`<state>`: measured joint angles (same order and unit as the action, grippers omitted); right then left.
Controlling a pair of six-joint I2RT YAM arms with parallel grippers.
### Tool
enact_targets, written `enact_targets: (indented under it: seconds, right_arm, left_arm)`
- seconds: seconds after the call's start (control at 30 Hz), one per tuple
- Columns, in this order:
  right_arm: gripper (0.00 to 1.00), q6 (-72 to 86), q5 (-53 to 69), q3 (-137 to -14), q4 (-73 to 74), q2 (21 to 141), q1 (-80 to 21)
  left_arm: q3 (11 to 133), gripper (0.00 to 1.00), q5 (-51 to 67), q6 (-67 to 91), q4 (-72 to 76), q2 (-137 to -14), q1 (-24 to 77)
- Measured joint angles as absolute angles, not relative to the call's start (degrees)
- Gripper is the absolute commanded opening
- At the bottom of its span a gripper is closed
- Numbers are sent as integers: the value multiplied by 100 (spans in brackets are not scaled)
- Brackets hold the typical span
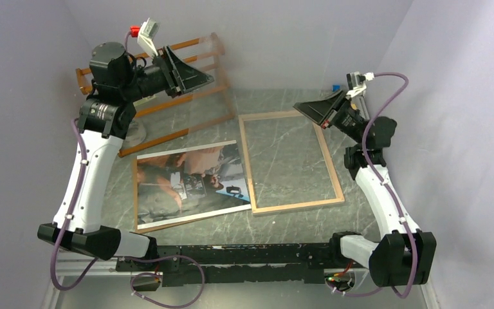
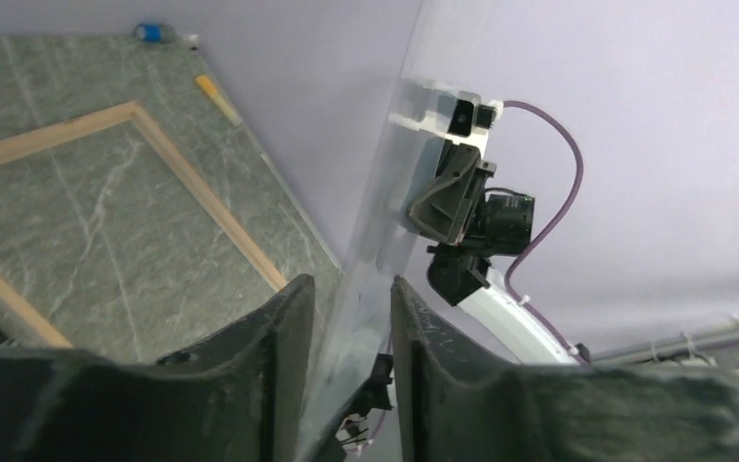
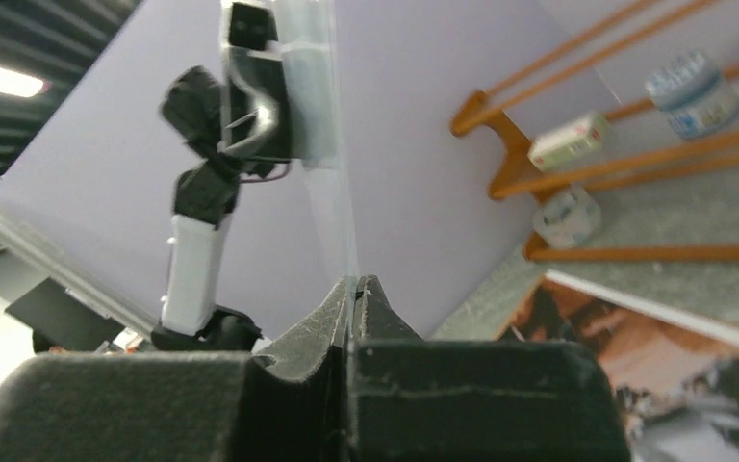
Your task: Put the photo into the frame
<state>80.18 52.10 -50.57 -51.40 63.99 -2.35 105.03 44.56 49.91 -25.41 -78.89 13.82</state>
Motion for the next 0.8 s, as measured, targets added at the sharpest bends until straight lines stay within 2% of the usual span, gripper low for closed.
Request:
enact_targets:
  seconds: [0.13,0.3,0.47,0.67,0.8]
  right_arm:
    - [0,7017,5417,-5465,-3336,6654,-213]
    - [0,5489,5509,-5806,-1037,7124,-207]
    - [0,4066,5328,-6097,864,7964,-200]
    - [0,3000,4755,-6759,2080,9323,-178]
    - [0,2497,4486,-7181,2502,10075,-134]
  left_arm:
    - [10127,60,4189,4565,-2897,-7642,1341]
    - [9039,63,4060,4095,-3280,-7251,1315]
    - [8208,62,3903,3653,-3651,-7439,1313]
    - [7802,60,3813,3253,-3747,-8075,1304]
    - [7590,63,3806,3133,-3601,-8582,1304]
